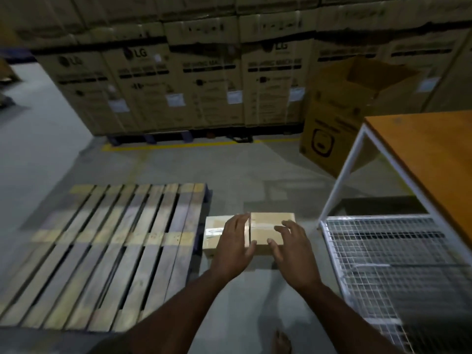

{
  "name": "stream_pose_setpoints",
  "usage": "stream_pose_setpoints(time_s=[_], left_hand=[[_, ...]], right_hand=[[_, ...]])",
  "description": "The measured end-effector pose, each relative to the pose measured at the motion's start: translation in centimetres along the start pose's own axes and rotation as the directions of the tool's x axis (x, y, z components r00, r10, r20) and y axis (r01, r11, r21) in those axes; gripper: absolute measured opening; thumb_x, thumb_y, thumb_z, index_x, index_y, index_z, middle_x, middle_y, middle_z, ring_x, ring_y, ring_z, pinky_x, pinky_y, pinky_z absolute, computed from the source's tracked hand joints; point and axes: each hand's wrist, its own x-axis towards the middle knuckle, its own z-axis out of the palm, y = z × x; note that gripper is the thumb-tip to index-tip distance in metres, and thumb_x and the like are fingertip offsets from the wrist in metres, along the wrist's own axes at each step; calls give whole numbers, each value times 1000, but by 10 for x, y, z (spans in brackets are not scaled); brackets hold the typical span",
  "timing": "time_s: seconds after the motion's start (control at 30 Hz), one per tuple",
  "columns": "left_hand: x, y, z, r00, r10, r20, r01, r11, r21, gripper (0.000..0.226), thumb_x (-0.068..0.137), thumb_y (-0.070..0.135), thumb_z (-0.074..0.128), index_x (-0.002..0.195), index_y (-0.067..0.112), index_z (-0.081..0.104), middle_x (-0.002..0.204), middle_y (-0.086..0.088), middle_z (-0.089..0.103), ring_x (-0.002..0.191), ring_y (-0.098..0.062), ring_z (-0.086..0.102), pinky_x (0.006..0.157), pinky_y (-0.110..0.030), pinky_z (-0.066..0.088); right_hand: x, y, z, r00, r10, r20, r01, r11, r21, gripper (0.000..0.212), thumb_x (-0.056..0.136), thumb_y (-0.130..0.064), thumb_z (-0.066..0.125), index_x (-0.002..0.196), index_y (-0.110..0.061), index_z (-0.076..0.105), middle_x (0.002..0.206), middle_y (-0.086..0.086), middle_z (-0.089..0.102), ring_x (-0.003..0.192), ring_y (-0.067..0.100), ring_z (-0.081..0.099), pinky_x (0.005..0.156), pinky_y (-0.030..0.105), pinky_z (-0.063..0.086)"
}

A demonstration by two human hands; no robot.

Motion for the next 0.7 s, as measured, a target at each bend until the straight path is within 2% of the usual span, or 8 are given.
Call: stream_pose_setpoints(time_s=[0.2, 0.4, 0.57, 0.7], left_hand=[[46, -45, 6, 971, -236, -24, 237, 971, 25, 72, 89, 26, 71, 151, 17, 37, 151, -2, 43, 139, -17, 39, 115, -37, 39], [59, -88, 17, 923, -384, 32, 382, 923, 39, 76, 88, 33, 75, 151, 30, 34, 146, 7, 46, 135, -10, 42, 109, -31, 46], [78, -121, 15, 895, -443, 48, 442, 896, 38, 74, 90, 30, 73, 152, 24, 35, 147, 2, 46, 137, -15, 40, 112, -37, 43], [107, -164, 11, 897, -437, 72, 435, 900, 35, 74, 88, 28, 74, 151, 18, 37, 146, -3, 48, 136, -19, 41, 109, -34, 41]], right_hand=[[65, 14, 32, 992, -18, 125, 16, 1000, 18, 34, 93, -31, 67, 123, -13, 65, 134, 7, 58, 129, 26, 50, 105, 39, 40], [105, 19, 62, 980, 27, 198, -37, 998, 46, 38, 97, -35, 60, 129, -16, 60, 135, 4, 55, 127, 21, 44, 106, 34, 37], [135, 23, 82, 967, 64, 247, -72, 997, 25, 39, 97, -36, 59, 130, -15, 59, 133, 4, 56, 125, 21, 46, 106, 34, 38], [170, 20, 107, 963, 80, 257, -83, 997, -2, 35, 96, -33, 62, 124, -12, 62, 126, 7, 60, 120, 25, 51, 101, 36, 41]])
